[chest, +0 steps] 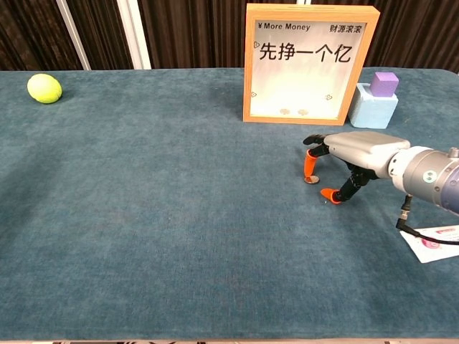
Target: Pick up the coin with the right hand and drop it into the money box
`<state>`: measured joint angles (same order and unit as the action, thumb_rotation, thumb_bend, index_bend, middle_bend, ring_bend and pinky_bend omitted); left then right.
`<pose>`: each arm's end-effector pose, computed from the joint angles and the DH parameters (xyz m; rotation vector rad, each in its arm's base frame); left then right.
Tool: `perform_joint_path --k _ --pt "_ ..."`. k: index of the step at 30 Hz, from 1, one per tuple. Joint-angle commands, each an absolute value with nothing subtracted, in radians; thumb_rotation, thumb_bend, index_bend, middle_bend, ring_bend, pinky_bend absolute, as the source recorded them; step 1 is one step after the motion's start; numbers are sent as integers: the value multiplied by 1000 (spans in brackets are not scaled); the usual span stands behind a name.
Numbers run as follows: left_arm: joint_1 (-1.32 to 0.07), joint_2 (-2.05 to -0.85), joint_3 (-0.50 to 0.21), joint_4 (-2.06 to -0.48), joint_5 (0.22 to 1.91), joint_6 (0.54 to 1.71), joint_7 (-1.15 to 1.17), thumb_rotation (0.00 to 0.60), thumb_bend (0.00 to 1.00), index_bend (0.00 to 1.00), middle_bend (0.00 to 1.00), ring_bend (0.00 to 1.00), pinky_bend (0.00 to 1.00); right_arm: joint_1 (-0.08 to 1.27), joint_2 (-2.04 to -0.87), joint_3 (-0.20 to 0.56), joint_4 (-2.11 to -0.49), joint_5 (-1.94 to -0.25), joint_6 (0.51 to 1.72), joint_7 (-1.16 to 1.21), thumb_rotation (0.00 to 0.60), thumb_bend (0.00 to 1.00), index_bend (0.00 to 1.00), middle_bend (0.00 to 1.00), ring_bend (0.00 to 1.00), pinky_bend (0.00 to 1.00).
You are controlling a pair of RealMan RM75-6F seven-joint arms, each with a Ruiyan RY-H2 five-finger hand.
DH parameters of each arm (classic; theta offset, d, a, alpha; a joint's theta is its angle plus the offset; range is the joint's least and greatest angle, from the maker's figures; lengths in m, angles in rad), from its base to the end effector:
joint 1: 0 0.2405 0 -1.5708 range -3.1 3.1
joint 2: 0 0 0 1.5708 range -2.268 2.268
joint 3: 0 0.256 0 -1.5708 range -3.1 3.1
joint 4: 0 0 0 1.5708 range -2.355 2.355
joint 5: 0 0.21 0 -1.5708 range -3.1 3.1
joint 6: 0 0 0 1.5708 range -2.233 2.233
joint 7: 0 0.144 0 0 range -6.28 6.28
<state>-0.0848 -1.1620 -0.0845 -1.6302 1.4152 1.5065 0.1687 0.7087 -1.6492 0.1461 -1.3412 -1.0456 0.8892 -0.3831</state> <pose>-0.3111 0.1871 0.1556 -1.3198 -0.8264 -0.8138 -0.1824 -0.3362 -0.0514 1.8802 -1.0255 0.7619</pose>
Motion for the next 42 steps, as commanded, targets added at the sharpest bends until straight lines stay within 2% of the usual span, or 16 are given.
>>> perform_joint_path --k 1,25,30,37,42 --pt "-84 -1162 -84 -1631 1416 1507 169 600 253 145 29 0 34 708 -1650 146 -1338 -1045 889 -379 600 473 429 17 0 0" --pt "-82 -1157 -83 -1642 1405 1502 174 600 253 145 29 0 31 706 -1708 176 -1264 -1086 908 -275 600 473 702 46 33 0" --pt "-81 -1157 -84 -1644 1402 1502 172 600 253 145 29 0 31 704 -1693 187 -1277 -1097 914 -254 600 480 720 50 35 0" --pt "-80 -1158 -84 -1644 1401 1503 173 600 253 145 29 0 31 708 -1574 221 -1404 -1102 914 -253 600 493 721 50 36 0" --pt "-81 -1158 -83 -1644 1401 1502 176 600 253 145 29 0 31 716 -1399 286 -1590 -1030 922 -314 600 508 721 49 36 0"
